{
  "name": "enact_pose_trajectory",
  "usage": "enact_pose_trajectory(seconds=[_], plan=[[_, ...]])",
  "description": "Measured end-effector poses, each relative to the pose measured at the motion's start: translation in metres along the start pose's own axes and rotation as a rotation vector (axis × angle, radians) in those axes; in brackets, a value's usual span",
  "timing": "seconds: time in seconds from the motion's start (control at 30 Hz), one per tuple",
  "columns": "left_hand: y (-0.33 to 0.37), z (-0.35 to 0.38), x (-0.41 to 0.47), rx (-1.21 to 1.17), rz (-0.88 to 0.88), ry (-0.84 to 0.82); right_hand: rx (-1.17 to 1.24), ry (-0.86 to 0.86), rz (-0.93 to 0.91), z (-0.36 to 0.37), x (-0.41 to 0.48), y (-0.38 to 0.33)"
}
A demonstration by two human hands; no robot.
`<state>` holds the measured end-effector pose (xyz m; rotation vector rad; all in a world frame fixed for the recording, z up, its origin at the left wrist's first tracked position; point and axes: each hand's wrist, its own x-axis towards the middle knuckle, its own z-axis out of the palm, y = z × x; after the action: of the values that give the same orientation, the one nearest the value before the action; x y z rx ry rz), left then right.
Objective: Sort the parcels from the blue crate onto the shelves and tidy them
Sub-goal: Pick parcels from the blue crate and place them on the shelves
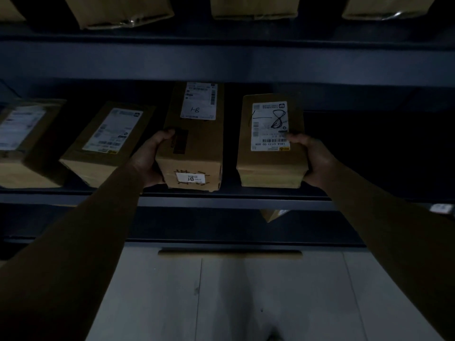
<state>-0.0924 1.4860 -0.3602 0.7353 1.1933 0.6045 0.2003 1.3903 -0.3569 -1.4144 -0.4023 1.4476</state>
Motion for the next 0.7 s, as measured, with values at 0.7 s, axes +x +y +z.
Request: enact_pose_trajectory(seconds=[0.7], plan=[[0.004,0.016,-0.014,0.014,0.079,0.126,-0.486,0.507,-0.117,-0.003,-0.006,-0.015]])
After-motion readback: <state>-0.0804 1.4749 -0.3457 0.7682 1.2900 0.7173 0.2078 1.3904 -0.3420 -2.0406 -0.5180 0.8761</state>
